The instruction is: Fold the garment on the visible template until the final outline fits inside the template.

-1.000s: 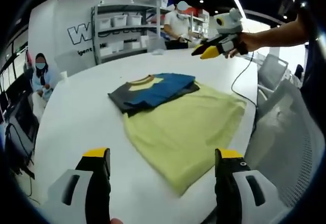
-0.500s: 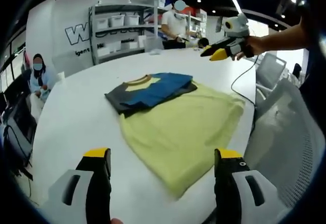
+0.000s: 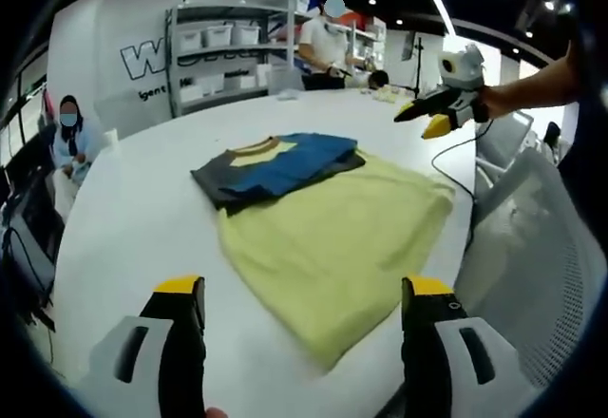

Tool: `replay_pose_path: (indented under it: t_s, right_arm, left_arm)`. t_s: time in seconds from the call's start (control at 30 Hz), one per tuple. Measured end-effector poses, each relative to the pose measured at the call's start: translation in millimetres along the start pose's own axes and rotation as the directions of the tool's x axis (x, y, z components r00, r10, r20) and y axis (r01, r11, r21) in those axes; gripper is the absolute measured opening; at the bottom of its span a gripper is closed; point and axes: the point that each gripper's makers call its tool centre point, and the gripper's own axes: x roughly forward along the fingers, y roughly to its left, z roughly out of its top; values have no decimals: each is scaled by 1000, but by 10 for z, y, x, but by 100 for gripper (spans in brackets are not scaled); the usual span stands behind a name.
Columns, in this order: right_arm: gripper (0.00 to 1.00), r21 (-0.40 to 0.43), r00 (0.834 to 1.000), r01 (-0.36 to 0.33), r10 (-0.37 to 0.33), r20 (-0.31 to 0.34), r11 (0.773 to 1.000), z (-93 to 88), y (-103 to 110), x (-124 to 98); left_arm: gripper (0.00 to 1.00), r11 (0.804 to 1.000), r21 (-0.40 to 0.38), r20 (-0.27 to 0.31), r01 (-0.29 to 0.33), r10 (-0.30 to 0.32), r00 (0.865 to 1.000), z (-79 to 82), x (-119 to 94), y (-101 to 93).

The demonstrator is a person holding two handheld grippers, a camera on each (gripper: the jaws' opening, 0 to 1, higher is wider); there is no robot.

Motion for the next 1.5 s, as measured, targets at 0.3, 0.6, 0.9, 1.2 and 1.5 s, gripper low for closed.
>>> replay_pose_path:
  t_s: [0.3, 0.6, 0.9, 1.2, 1.5]
  right_arm:
    - [60, 74, 999, 8, -5, -35, 997, -400, 131, -146]
    - [68, 84, 993, 12, -3, -117, 996, -838, 210, -238]
    - [61, 130, 986, 8, 14, -169, 991, -1128, 278, -318]
    - [54, 175, 981, 27, 7, -194, 984, -1280, 271, -373]
    - [42, 201, 980, 34, 8, -201, 979, -1323, 296, -389]
  left_arm:
    - [86, 1000, -15, -28, 14, -14, 999, -131, 31, -51]
    - [87, 999, -29, -51, 29, -30, 998, -224, 64, -94]
    - [77, 998, -45, -82, 50, -54, 995, -367, 44, -155]
    - [60, 992, -87, -119, 88, -98, 988, -514, 39, -260]
    - [42, 986, -129, -137, 109, -127, 982, -573, 14, -324]
